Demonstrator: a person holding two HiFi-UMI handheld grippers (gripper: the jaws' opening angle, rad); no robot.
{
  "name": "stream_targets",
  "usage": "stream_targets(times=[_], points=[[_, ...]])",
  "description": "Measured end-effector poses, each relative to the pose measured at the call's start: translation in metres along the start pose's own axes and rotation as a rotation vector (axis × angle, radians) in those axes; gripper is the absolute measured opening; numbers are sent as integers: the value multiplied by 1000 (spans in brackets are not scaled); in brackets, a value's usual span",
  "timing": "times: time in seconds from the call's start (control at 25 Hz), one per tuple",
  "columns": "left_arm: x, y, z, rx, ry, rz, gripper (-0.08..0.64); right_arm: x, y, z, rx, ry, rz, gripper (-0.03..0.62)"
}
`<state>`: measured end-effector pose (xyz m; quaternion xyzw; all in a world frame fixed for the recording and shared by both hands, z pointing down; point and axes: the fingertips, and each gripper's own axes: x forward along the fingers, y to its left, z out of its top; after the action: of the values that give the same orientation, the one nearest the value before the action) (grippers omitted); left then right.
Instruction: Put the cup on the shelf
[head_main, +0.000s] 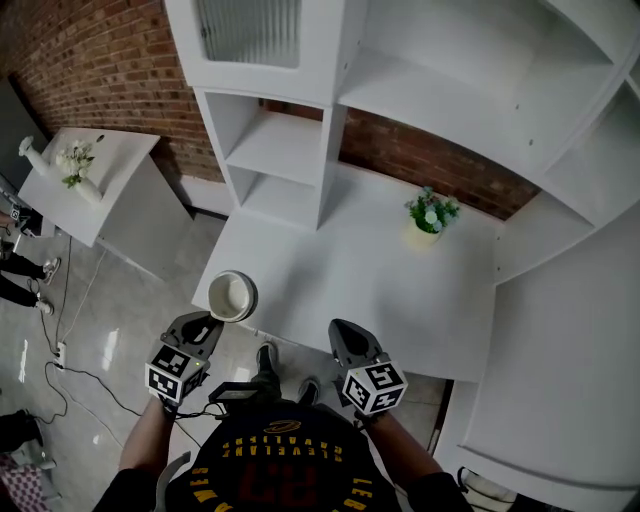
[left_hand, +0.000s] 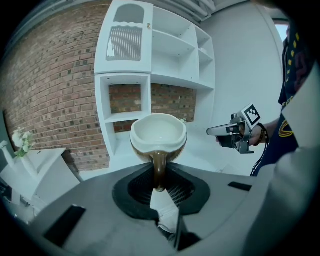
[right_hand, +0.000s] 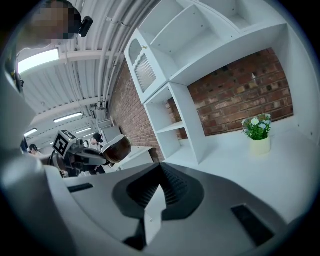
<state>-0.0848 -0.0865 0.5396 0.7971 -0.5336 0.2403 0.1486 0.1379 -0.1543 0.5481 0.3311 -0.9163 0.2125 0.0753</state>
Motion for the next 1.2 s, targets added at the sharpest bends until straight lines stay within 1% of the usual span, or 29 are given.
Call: stream_targets(times=[0.16, 0.44, 0.76, 1.0, 1.2], points=[[21, 34, 14, 19, 1, -32, 43, 24, -4, 15, -1, -11, -39, -6], [59, 91, 61, 85, -28, -82, 43, 59, -14, 51, -14, -51, -99, -6], [92, 143, 110, 180, -60, -120, 43, 92, -15, 90, -18, -59, -121, -6], [118, 169, 136, 270, -21, -195, 43, 116, -9, 128, -74, -82, -143, -6], [143, 179, 149, 308, 29, -246, 43, 139, 3, 132, -63, -90, -152, -6]])
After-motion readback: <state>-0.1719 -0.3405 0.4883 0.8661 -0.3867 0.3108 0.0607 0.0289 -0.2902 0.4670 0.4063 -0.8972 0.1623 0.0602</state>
